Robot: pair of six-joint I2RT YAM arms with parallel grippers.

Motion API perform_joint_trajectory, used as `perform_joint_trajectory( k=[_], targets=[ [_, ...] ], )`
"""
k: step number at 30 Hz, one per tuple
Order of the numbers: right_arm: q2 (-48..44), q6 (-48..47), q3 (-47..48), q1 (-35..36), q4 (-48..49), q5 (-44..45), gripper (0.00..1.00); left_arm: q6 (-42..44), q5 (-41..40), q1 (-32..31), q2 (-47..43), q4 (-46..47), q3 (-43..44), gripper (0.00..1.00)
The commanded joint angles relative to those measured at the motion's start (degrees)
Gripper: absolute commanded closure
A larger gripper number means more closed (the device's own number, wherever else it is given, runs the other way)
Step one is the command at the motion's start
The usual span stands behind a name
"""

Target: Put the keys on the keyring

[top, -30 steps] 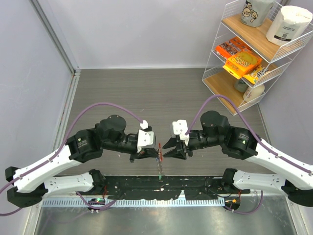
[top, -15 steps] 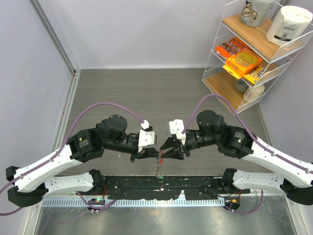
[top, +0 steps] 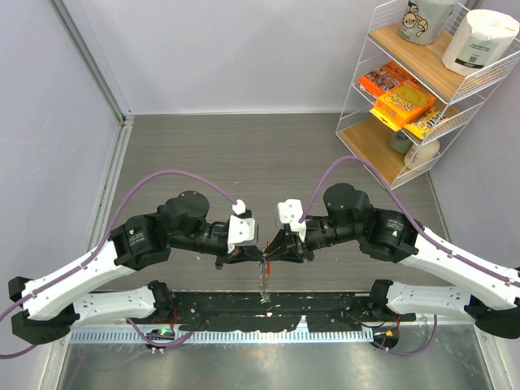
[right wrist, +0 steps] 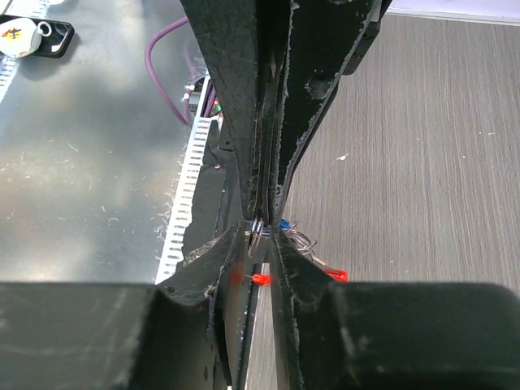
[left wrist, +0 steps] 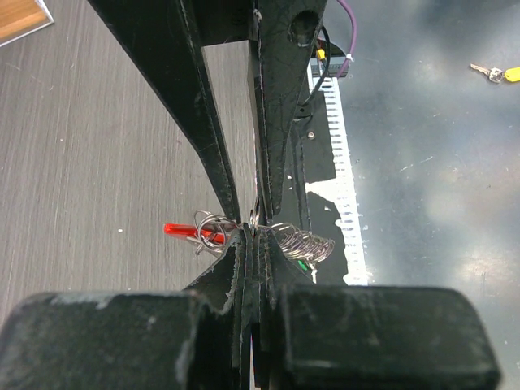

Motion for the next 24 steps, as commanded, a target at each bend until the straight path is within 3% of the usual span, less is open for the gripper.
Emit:
perform_joint_trajectory(
  k=[1, 5, 8, 16, 20, 24],
  targets=[
    [-0.02, -0.08, 1.12, 0.65, 0.82, -0.84, 0.76, 0.11, 0.04, -0.11, -1.40, 3.70, 1.50, 1.00],
    [0.15, 0.09, 1.21, 0.91, 1.26, -1.10, 0.83, 0.02, -0.13, -0.19, -1.40, 3.87, 1.50, 1.00],
    [0.33, 0.27, 1.30, 1.18, 2.05, -1.37, 0.94, -0.16, -0.22, -0.11, -1.49, 4.14, 1.50, 1.00],
    [-2.04, 1.50, -0.63, 2.05, 6.62, 1.61, 0.94, -1.39, -0.83, -0.19, -2.28, 6.59, 0.01, 0.99],
    [-4.85, 2.99, -1.95, 2.32, 9.60, 3.98, 0.94, -2.09, -0.75, -0.11, -5.52, 10.46, -2.27, 0.76],
    [-8.27, 5.45, -3.79, 2.49, 14.26, 6.80, 0.94, -3.41, -1.36, -0.11, -7.73, 13.27, -3.86, 0.64]
  ],
)
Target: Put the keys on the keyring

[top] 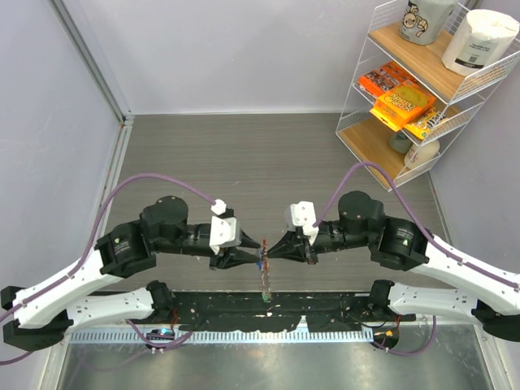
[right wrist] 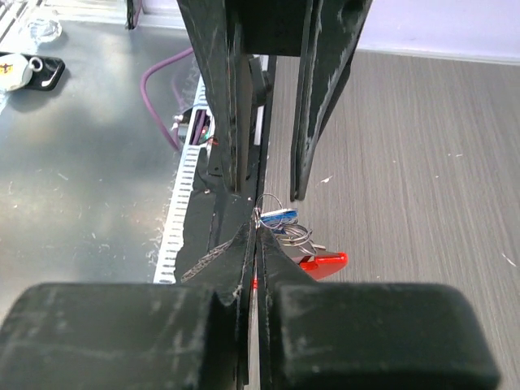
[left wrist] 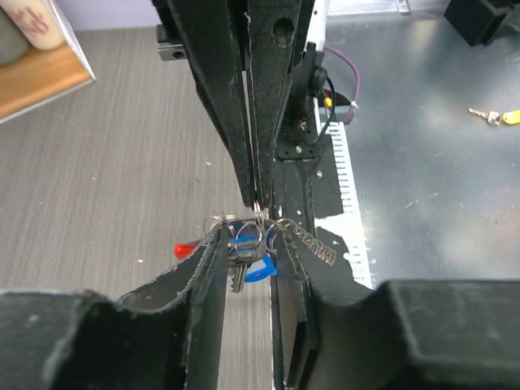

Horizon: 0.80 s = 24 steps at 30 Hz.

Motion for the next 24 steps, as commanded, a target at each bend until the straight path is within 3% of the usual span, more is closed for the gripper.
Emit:
perform_joint_trajectory(
  k=[1, 7, 24],
  targets=[
    [-4.68, 3.90, -0.96, 0.53, 10.09, 3.85, 0.95, -2.14, -1.27, -0.11, -3.23, 8.40, -1.28, 0.63],
    [-7.23, 6.36, -3.07, 0.62, 16.16, 5.79, 0.95, -3.81, -3.65, -0.11, -4.90, 13.15, -3.30, 0.61],
    [-9.25, 11.03, -3.68, 0.62, 20.56, 5.97, 0.94, -3.99, -9.28, -0.19, -9.82, 24.14, -7.17, 0.60]
  ],
)
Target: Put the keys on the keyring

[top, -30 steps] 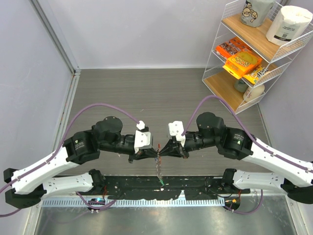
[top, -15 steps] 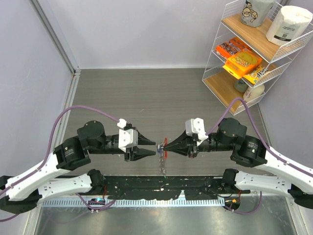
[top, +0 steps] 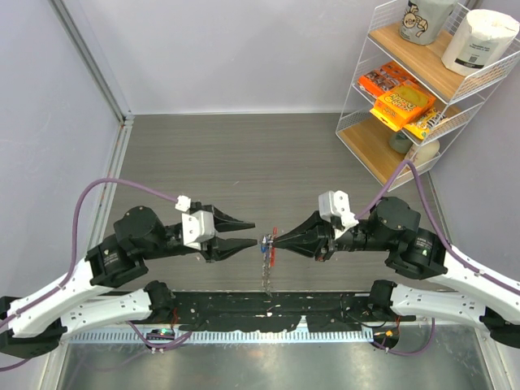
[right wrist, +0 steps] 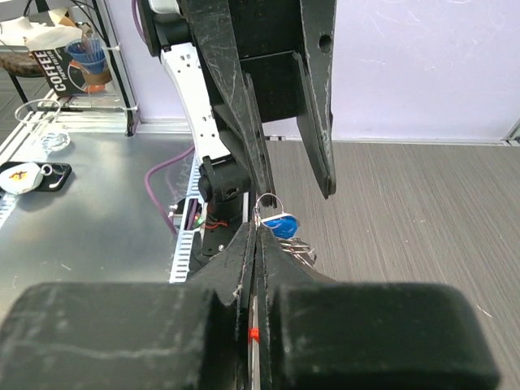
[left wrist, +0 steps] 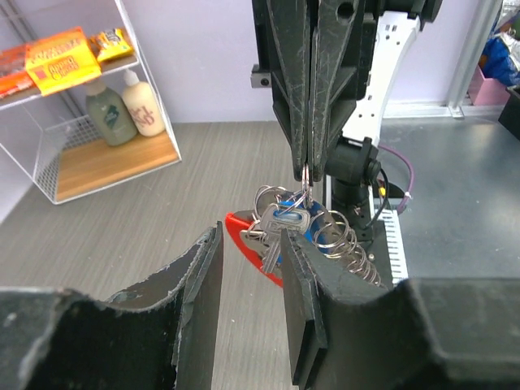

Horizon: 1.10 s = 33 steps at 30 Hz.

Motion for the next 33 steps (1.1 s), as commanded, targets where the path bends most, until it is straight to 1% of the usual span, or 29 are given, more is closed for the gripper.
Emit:
perform_joint_trajectory(
  k=[1, 6, 9, 14, 27, 29, 33],
  targets=[
    [-1.03, 1.96, 0.25, 0.24, 6.24, 0.94, 0.95, -0.80, -0.62, -0.11, -2.06, 7.24, -0.77, 0.60],
    [-0.86, 1.95, 0.42, 0.24, 6.68, 0.85, 0.94, -0.71, 2.01, -0.11, -1.54, 8.48, -0.94, 0.60],
    [-0.77, 4.15, 0.51, 0.24, 7.21, 0.67, 0.94, -0.80, 3.42, -0.11, -0.75, 8.39, -0.59, 0.60],
    [-0.94, 4.86, 1.04, 0.25, 7.47, 0.32, 0.95, -0.36, 5.97, -0.19, -0.22, 9.53, -1.03, 0.60],
    [0.02, 6.26, 1.92, 0.24, 7.74, -0.38, 0.94, 0.17, 8.87, -0.11, 1.01, 11.82, -1.38, 0.60],
    [0.11, 6.35, 2.01, 0.24, 8.00, -0.47, 0.94, 0.34, 8.87, -0.19, 1.10, 11.99, -1.47, 0.63],
    [0.20, 6.96, 2.01, 0.24, 8.79, -0.64, 0.94, 0.43, 9.57, -0.11, 1.63, 11.99, -1.38, 0.78]
  ],
)
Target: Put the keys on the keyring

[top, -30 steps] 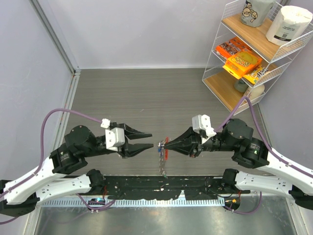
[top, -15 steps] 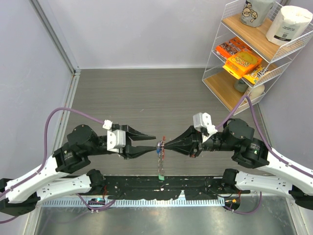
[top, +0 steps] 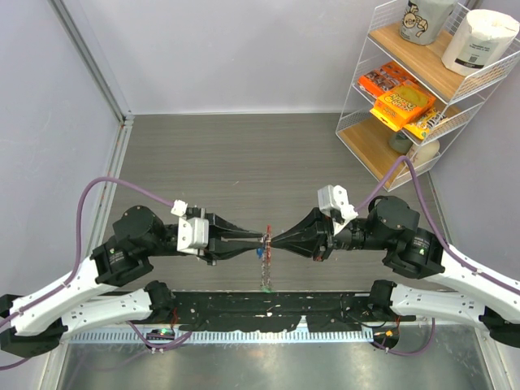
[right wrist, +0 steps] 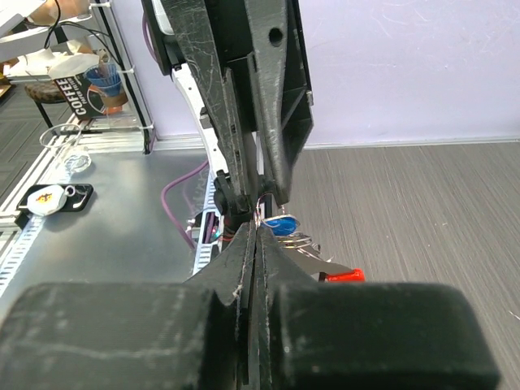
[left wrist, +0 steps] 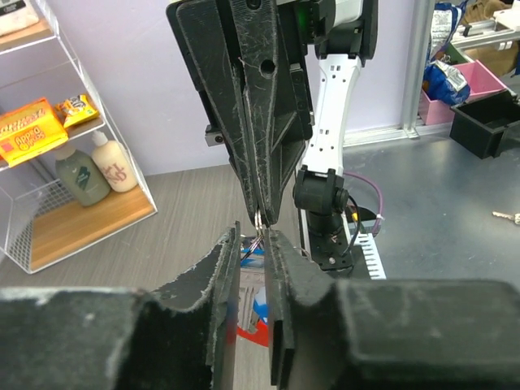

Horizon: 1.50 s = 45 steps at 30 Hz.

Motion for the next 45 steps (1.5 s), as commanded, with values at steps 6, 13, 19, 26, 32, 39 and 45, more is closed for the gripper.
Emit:
perform_joint_trajectory(
  k=[6, 13, 19, 26, 32, 39, 45],
  targets=[
    [-1.18, 2.25, 2.03, 0.24, 8.46, 0.12, 0.94, 0.36, 2.98, -0.02, 0.91, 2.18, 0.26, 1.00],
    [-3.03, 3.66, -0.34, 0.24, 15.23, 3.28, 0.95, 0.19, 3.51, -0.11, 0.91, 1.74, 0.17, 1.00],
    [-3.73, 4.01, -1.92, 0.16, 20.07, 5.75, 0.94, -0.07, 2.64, -0.11, 0.47, 1.73, -0.09, 1.00],
    [-2.77, 5.59, -3.33, 0.24, 24.64, 6.71, 0.94, -0.60, 2.90, -0.11, 0.73, 2.96, 0.08, 1.00],
    [-2.50, 5.77, -4.30, 0.24, 26.15, 6.63, 0.95, -1.04, 3.16, -0.11, 1.08, 2.79, 0.79, 1.00],
    [-4.43, 3.22, -3.77, 0.24, 21.23, 7.50, 0.94, -1.83, 0.97, -0.19, -2.07, -3.00, 2.63, 0.88],
    [-5.49, 1.64, -3.60, 0.33, 18.06, 7.42, 0.95, -2.88, 0.35, -0.11, -4.71, -6.18, 4.30, 0.70]
  ],
)
